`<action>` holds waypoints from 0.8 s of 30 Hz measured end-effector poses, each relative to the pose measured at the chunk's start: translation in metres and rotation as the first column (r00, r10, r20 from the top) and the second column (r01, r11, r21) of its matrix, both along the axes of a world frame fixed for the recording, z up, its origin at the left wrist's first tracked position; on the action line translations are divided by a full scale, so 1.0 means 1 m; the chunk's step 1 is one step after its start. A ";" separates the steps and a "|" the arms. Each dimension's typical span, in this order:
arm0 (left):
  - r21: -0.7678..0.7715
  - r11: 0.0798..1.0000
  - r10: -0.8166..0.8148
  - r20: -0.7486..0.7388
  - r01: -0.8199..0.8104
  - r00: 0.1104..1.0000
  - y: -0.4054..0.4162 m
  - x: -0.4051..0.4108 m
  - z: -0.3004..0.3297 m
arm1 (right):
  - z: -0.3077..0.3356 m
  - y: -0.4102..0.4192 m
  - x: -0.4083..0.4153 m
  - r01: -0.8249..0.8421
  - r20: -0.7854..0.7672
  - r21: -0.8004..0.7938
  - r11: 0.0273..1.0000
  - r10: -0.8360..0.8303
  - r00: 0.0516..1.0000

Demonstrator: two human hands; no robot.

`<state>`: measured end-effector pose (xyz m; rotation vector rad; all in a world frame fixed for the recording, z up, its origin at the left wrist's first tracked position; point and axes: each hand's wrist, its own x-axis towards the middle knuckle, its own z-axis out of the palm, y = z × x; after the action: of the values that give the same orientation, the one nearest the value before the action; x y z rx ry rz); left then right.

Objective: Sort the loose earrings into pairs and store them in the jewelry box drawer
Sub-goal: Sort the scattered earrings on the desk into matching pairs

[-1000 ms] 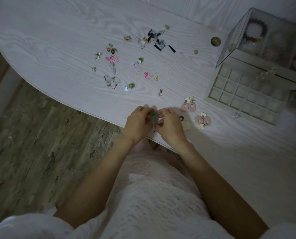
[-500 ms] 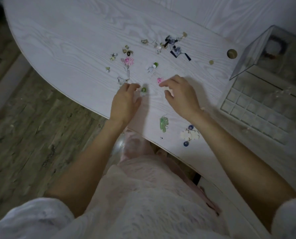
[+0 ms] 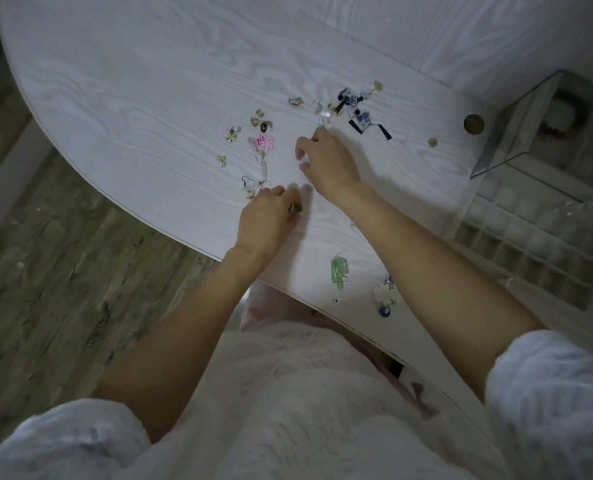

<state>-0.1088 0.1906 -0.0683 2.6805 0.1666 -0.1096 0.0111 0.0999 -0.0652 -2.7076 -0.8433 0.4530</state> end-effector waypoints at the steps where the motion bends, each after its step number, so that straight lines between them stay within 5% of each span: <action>1: 0.013 1.000 -0.006 0.014 0.006 1.000 0.000 0.000 0.000 | 0.002 -0.001 -0.002 -0.011 0.000 0.019 1.000 0.011 1.000; 5: -0.013 1.000 -0.010 0.007 0.010 1.000 -0.005 -0.002 -0.002 | 0.014 -0.022 -0.017 0.099 0.010 0.232 0.968 -0.104 0.995; 10: -0.282 0.952 0.126 0.013 -0.117 0.992 -0.016 -0.003 0.006 | 0.030 -0.085 -0.043 0.382 -0.057 0.401 0.832 -0.394 0.917; 15: -0.503 0.862 0.087 0.044 -0.053 0.995 -0.063 0.032 0.020 | 0.021 -0.142 -0.053 0.559 -0.132 0.283 0.780 -0.545 0.828; 24: -0.355 0.931 -0.111 -0.045 0.088 0.993 -0.126 0.073 0.004 | 0.014 -0.165 -0.048 0.501 -0.023 0.039 0.865 -0.501 0.865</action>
<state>-0.0360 0.0644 -0.0647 2.3260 0.0256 -0.2348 -0.0368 -0.0646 -0.0509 -2.7329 -0.1156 0.3239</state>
